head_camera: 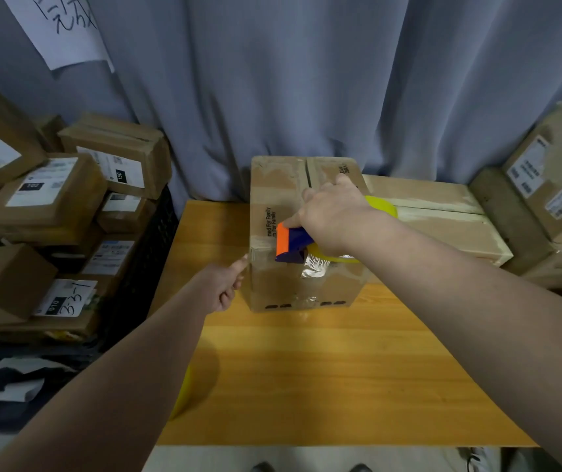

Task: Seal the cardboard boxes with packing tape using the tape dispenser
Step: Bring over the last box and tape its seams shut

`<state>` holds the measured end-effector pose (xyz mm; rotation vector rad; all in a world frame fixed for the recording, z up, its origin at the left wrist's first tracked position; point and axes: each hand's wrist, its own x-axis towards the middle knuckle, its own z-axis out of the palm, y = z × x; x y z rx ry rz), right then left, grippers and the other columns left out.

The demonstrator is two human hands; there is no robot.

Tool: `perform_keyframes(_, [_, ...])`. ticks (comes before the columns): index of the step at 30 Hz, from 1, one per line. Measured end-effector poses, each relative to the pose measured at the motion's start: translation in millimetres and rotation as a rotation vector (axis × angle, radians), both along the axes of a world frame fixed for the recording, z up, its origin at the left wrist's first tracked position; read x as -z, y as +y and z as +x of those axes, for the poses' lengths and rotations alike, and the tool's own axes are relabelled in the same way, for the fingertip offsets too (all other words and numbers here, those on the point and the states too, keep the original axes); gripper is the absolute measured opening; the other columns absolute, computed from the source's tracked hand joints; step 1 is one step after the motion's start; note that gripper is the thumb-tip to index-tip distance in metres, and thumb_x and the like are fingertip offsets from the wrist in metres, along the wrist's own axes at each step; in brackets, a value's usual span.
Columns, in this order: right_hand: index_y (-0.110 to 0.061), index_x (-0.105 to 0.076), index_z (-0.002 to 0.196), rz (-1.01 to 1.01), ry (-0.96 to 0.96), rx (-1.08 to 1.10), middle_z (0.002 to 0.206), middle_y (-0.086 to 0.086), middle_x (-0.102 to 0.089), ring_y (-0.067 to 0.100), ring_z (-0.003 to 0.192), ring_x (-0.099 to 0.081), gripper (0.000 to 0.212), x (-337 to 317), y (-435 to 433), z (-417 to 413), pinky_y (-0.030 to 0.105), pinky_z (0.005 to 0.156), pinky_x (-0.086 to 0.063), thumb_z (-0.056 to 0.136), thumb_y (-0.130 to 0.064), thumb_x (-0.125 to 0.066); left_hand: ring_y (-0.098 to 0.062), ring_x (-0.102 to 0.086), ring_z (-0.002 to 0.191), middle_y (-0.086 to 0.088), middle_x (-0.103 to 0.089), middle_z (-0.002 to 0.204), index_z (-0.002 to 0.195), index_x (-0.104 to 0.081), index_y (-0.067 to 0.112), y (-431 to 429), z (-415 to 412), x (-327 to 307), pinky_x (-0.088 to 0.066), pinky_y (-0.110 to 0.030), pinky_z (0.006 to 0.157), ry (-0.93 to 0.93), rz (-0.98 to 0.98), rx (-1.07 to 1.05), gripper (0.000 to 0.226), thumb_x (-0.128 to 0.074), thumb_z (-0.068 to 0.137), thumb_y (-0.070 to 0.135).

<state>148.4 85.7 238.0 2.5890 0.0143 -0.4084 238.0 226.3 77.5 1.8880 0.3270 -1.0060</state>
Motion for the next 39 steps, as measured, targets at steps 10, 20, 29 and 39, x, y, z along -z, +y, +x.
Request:
perform_keyframes(10, [-0.044, -0.039, 0.138, 0.025, -0.005, 0.013, 0.126, 0.006, -0.047, 0.030, 0.115, -0.048, 0.058, 0.5, -1.6, -0.2, 0.041, 0.090, -0.031, 0.089, -0.023, -0.061, -0.029, -0.056, 0.095, -0.013, -0.058, 0.108, 0.118, -0.056, 0.004, 15.1, -15.6, 3.3, -0.045, -0.039, 0.084, -0.427, 0.125, -0.120, 0.049, -0.045, 0.097, 0.047])
perform_keyframes(20, [-0.044, -0.039, 0.140, 0.041, -0.024, 0.009, 0.126, 0.006, -0.047, 0.029, 0.115, -0.048, 0.059, 2.8, -2.6, -1.3, 0.041, 0.094, -0.031, 0.089, -0.026, -0.062, -0.014, -0.004, 0.147, 0.009, -0.007, 0.160, 0.151, -0.013, 0.036, -6.5, -72.1, 18.5, -0.003, -0.042, 0.117, -0.157, -0.493, -0.036, 0.082, 0.002, 0.081, 0.077])
perform_keyframes(29, [-0.042, -0.040, 0.140, 0.045, -0.020, -0.006, 0.129, 0.007, -0.046, 0.030, 0.118, -0.048, 0.057, 0.8, -2.7, -2.1, 0.042, 0.094, -0.031, 0.090, -0.027, -0.061, 0.000, -0.003, 0.142, 0.014, -0.005, 0.157, 0.149, -0.016, 0.034, 14.9, -17.3, 5.7, -0.012, -0.025, 0.117, -0.979, -0.211, 0.552, 0.077, -0.052, 0.092, -0.002])
perform_keyframes(39, [-0.041, -0.044, 0.136, 0.029, -0.014, -0.019, 0.126, 0.007, -0.047, 0.029, 0.115, -0.049, 0.051, 1.1, -2.8, 1.8, 0.043, 0.095, -0.031, 0.090, -0.026, -0.059, -0.011, 0.013, 0.142, 0.008, 0.018, 0.151, 0.151, -0.012, 0.017, -1.2, 13.9, 10.1, 0.003, -0.037, 0.119, -1.383, 0.309, 0.877, 0.102, -0.076, 0.075, 0.038])
